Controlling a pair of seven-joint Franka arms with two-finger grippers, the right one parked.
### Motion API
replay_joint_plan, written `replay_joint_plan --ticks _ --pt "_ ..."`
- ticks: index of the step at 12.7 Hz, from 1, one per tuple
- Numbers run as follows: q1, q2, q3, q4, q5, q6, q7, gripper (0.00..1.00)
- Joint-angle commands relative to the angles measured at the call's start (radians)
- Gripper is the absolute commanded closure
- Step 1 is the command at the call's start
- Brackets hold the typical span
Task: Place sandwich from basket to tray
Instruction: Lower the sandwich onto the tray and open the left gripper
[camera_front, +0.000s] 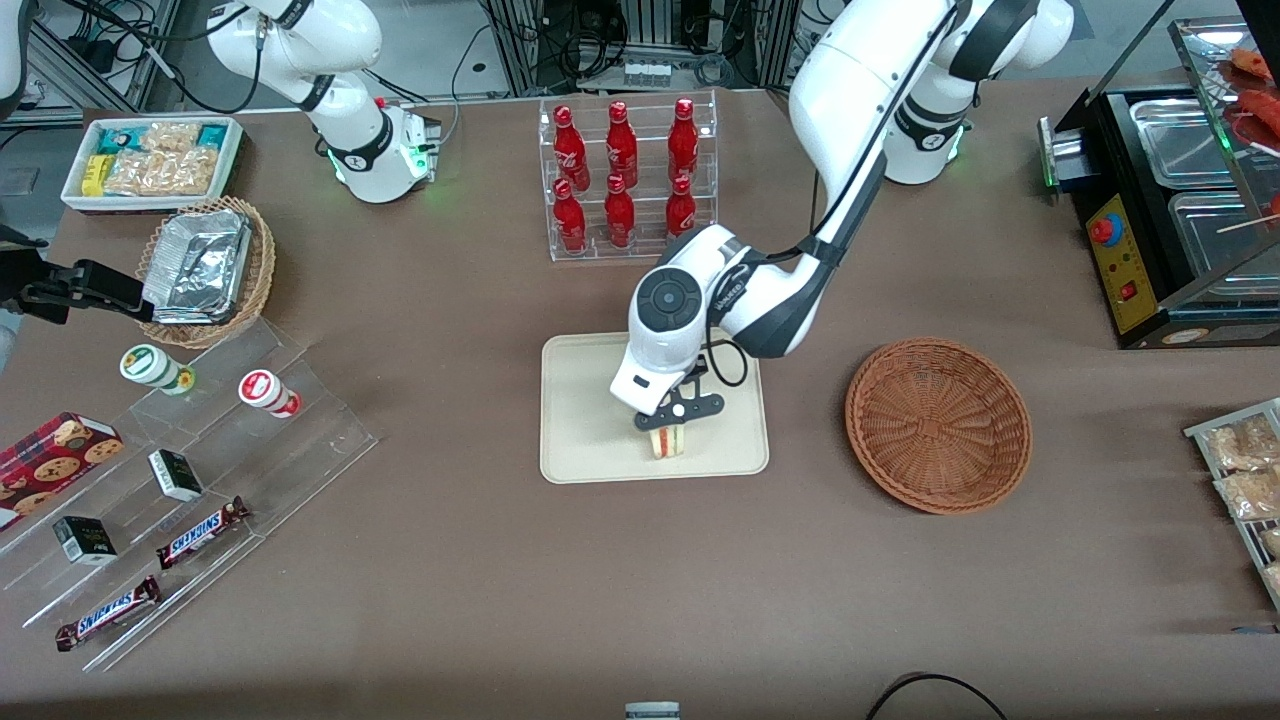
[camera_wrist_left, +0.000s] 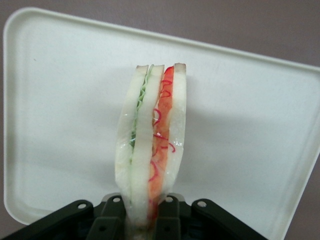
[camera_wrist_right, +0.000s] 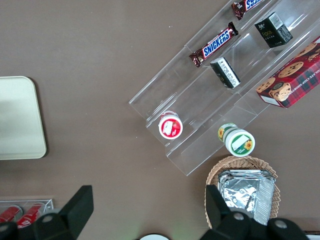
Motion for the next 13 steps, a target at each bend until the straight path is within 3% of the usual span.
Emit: replay_joint_plan --ticks 1,6,7,8,9,13 --pt "-0.021 0.028 0.016 0.033 -0.016 -0.007 -0.045 1.00" --pt "-0.024 0.049 0.016 0.032 -0.010 -0.009 -0.100 1.00" --pt "-0.028 0.049 0.016 0.033 -0.010 -0.009 -0.103 0.79" --pt "-0.028 0.051 0.018 0.033 -0.010 -0.007 -0.103 0.09" --pt "-0.030 0.051 0.018 0.033 -0.011 -0.007 -0.106 0.00" --pt "-0.024 0.013 0.021 0.093 -0.013 -0.082 -0.106 0.00"
